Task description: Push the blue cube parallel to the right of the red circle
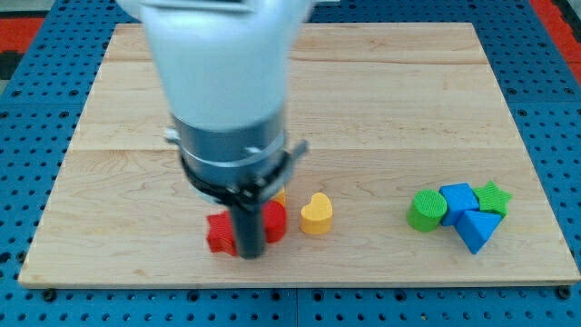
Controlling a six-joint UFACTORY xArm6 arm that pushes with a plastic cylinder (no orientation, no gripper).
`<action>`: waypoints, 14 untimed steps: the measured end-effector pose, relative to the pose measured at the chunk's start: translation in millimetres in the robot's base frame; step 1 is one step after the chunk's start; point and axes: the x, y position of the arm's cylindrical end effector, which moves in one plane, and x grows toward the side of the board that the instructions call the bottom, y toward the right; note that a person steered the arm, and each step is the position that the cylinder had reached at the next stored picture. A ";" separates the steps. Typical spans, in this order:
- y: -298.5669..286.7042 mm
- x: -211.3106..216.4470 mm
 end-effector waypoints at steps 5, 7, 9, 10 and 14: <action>19.3 -30.1; 65.4 -58.2; 163.9 -76.2; 184.2 -112.4; 361.5 5.9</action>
